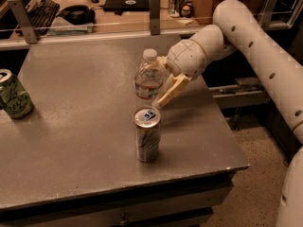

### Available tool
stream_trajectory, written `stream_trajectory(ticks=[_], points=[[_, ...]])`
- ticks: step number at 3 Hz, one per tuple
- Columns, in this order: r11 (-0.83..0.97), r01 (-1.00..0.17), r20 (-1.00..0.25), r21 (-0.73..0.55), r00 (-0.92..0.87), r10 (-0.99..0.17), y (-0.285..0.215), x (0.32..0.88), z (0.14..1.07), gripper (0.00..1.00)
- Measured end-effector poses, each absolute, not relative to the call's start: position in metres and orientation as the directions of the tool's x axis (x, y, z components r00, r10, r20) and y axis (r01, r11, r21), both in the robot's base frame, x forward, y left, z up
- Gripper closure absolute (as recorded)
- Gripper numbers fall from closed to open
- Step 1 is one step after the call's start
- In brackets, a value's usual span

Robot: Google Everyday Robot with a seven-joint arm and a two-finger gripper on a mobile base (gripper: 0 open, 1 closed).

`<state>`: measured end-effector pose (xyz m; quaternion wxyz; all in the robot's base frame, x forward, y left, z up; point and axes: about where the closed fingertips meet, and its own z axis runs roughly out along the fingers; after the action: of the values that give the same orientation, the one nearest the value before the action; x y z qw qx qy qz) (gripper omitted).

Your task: Move water bottle near redbull can

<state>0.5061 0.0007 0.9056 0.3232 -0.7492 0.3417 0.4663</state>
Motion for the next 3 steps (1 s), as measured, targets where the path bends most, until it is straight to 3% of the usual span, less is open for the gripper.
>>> stream_trajectory(ticks=[1,2,3], points=[[-0.557,-0.814,-0.920,-0.166,0.332,-0.211,0.000,0.506,0.906,0.00],[-0.557,-0.814,-0.920,-0.166,0.331,-0.211,0.000,0.506,0.906,0.00],[-0.352,-0.921,-0.906,-0.168,0.285,-0.314,-0.090,0.515,0.915,0.00]])
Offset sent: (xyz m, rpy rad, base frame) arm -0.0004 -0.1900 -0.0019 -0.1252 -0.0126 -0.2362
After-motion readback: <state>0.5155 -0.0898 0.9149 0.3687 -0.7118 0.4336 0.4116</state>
